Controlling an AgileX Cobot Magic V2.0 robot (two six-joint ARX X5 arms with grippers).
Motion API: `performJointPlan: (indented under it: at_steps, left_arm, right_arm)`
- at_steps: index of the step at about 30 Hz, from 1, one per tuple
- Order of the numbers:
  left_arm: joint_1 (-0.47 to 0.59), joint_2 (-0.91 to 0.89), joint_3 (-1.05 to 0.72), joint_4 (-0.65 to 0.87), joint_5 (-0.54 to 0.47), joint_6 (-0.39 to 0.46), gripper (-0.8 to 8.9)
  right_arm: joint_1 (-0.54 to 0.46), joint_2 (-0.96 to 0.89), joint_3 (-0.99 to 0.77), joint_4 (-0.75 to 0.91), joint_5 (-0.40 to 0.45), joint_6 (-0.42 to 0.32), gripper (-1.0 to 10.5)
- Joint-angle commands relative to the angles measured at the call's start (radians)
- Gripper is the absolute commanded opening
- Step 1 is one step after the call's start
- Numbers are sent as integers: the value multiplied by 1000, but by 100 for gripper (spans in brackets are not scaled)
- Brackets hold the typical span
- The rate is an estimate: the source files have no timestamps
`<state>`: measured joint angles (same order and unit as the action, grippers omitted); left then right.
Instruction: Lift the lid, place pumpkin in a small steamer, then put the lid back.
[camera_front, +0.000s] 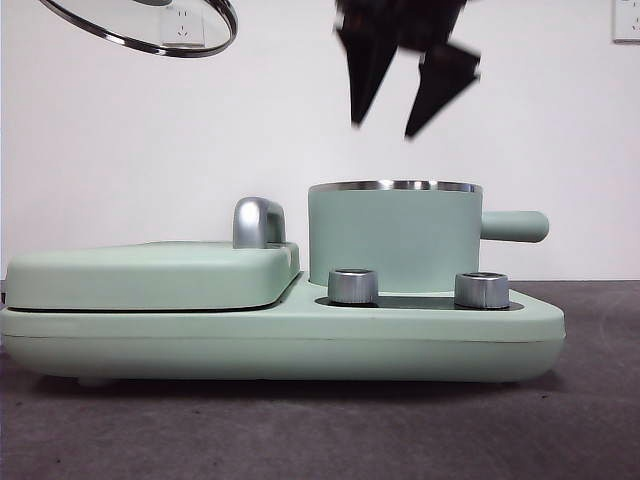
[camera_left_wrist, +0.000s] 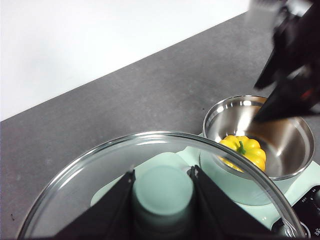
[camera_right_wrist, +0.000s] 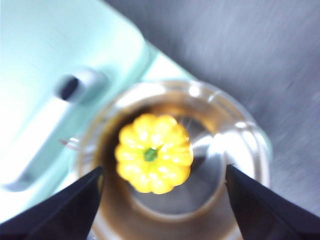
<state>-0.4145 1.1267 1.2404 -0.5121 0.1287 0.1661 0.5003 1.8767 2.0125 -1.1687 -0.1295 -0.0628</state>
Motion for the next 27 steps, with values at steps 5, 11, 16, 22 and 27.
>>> performJointPlan:
  at_steps: [5,11,16,22,27]
  left_arm:
    - [-2,3,19,31,0,9,10]
    - [-2,3,19,30,0,8,9]
    - [-2,3,19,30,1,8,9]
    - [-5,4,19,30,18,4,9]
    - [-6,6,19,31,67,4,9]
  right_arm:
    - [17,-211,-72,71,-1,5,368]
    - [17,-422,-320,229,-1,7,367]
    - [17,-608,-539,333,0,16,367]
    - [16,-797,-726,373,1,55,367]
    - [17,-937,-850,377,0,57,367]
